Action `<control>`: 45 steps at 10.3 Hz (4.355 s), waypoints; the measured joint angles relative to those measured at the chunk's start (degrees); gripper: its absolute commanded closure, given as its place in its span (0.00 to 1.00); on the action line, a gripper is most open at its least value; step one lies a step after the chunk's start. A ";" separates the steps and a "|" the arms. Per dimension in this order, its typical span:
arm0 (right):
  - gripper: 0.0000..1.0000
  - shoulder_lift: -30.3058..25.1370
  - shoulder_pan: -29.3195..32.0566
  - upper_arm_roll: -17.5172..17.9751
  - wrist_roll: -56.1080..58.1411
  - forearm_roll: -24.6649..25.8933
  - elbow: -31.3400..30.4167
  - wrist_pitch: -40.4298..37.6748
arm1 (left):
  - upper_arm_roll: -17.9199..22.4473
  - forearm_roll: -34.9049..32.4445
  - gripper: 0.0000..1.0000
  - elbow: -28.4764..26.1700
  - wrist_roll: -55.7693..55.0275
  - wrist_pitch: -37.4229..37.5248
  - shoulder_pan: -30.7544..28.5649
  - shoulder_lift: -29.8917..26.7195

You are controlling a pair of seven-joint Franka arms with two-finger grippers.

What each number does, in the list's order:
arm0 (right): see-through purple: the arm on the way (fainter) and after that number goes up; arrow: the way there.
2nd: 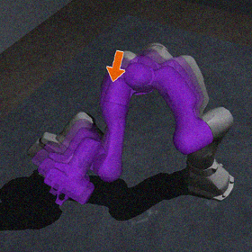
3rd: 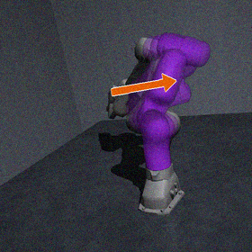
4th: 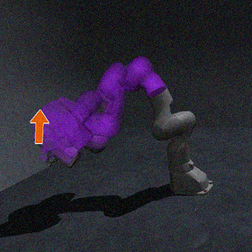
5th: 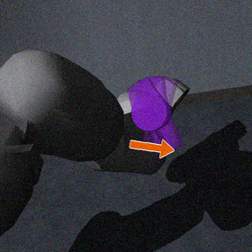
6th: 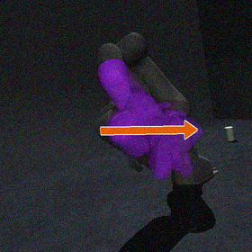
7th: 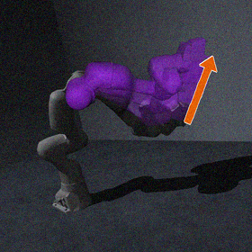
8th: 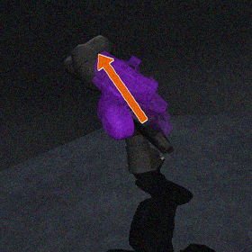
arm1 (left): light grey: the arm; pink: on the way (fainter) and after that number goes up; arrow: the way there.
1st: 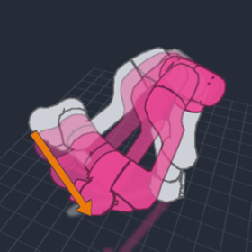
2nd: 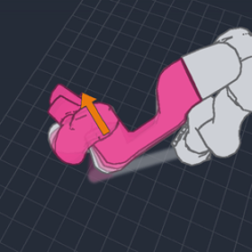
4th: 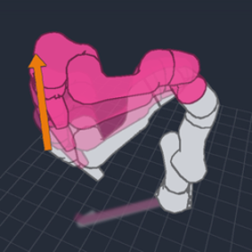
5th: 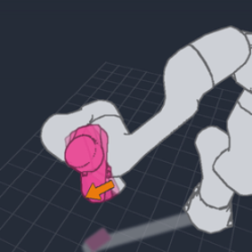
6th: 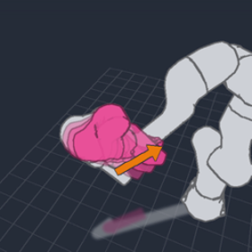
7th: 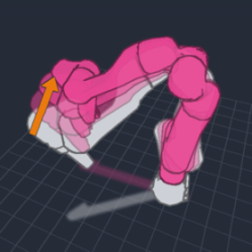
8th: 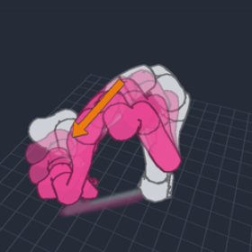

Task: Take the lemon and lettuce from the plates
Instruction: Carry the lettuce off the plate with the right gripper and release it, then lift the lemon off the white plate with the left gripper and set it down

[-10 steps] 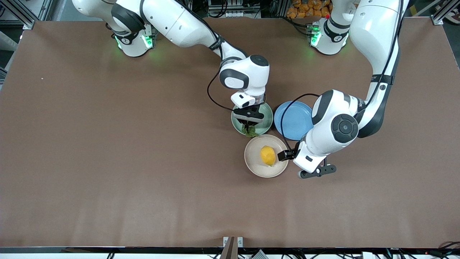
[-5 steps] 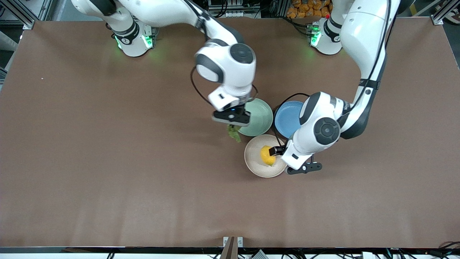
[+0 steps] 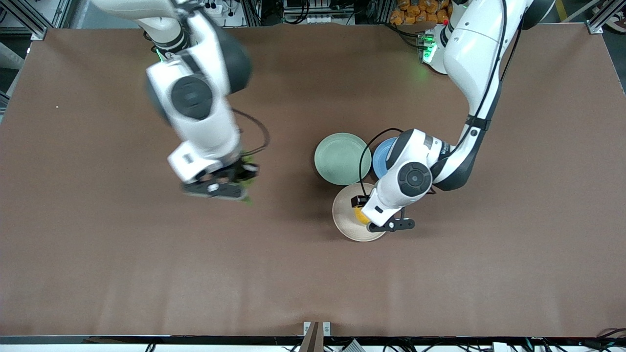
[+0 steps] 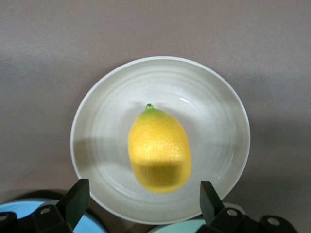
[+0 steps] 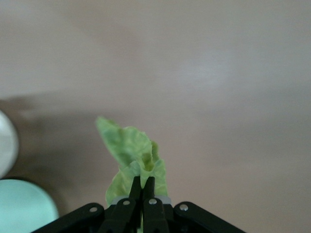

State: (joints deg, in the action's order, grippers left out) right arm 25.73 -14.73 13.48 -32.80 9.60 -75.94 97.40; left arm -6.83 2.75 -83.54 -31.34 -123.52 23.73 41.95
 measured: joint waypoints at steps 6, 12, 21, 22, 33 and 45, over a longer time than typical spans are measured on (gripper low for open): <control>1.00 0.72 21.24 -1.38 27.17 -0.55 -18.01 15.29 | 0.32 -5.17 0.00 0.14 0.09 -5.37 0.89 3.70; 0.00 6.38 24.21 -4.02 29.35 -0.63 -28.74 33.59 | 0.34 -5.35 0.75 0.19 0.10 -6.71 1.93 4.68; 0.00 -17.86 18.72 -7.45 29.37 -2.33 -25.72 14.88 | 1.27 -5.36 1.00 1.96 -0.57 -1.26 -0.90 -0.15; 0.00 -20.02 18.71 -7.47 29.39 -4.37 -25.14 11.95 | 1.32 -5.42 1.00 1.87 -0.52 2.03 -2.70 -2.35; 0.00 -27.90 17.86 -10.38 33.86 -8.82 -15.37 -5.36 | 1.50 -11.51 1.00 -14.48 27.46 3.89 -22.57 -10.90; 0.00 -26.35 13.41 -16.40 35.30 -11.20 -12.78 -11.06 | 1.03 -12.13 0.00 -16.91 24.58 0.42 -23.49 -13.29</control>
State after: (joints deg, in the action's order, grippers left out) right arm -0.63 -1.32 -2.92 2.50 -1.61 -88.73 86.34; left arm -5.80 -9.38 -100.45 -6.75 -123.10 0.25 28.67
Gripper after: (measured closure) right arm 0.000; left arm 0.000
